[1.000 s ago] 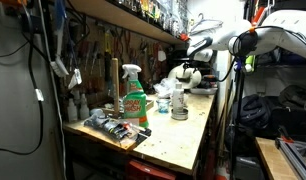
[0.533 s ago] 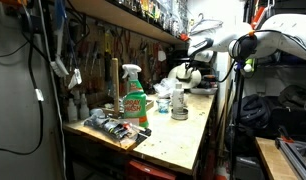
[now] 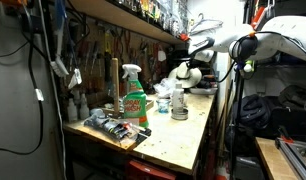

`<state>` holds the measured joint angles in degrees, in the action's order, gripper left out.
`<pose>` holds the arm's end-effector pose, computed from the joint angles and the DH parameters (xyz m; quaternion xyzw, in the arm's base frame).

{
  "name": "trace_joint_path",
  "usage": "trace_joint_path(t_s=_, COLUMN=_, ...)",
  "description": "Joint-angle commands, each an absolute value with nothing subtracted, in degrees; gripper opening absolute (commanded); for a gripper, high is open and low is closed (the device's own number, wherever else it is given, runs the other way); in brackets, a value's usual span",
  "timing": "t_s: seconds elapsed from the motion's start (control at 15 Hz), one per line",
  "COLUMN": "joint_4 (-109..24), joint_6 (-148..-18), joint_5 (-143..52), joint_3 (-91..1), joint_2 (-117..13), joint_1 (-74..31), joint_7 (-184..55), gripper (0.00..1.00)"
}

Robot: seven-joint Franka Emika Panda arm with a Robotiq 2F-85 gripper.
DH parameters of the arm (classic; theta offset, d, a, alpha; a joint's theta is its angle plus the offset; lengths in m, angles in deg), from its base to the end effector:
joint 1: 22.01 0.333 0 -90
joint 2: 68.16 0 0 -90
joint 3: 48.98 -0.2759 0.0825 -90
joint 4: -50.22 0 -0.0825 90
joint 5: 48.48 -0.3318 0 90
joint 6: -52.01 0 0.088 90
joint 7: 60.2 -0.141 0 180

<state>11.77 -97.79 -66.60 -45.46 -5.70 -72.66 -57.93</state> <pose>0.4830 -0.6229 0.3796 0.7837 -0.4537 0.4132 0.0961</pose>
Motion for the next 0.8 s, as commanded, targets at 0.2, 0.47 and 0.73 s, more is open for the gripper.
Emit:
trace_joint_path(t_s=0.2, joint_4=15.3, joint_6=-100.0, joint_5=-70.3, joint_3=-52.8, joint_2=-5.5, joint_1=-76.6, joint_7=-51.8, gripper=0.01)
trace_joint_path(t_s=0.47, joint_4=16.9, joint_6=-98.6, joint_5=-73.7, joint_3=-60.4, joint_2=-5.7, joint_1=-79.7, joint_7=-43.7, gripper=0.01)
trace_joint_path(t_s=0.73, joint_4=18.3, joint_6=-98.8, joint_5=-77.4, joint_3=-67.7, joint_2=-5.3, joint_1=-82.2, joint_7=-35.9, gripper=0.01)
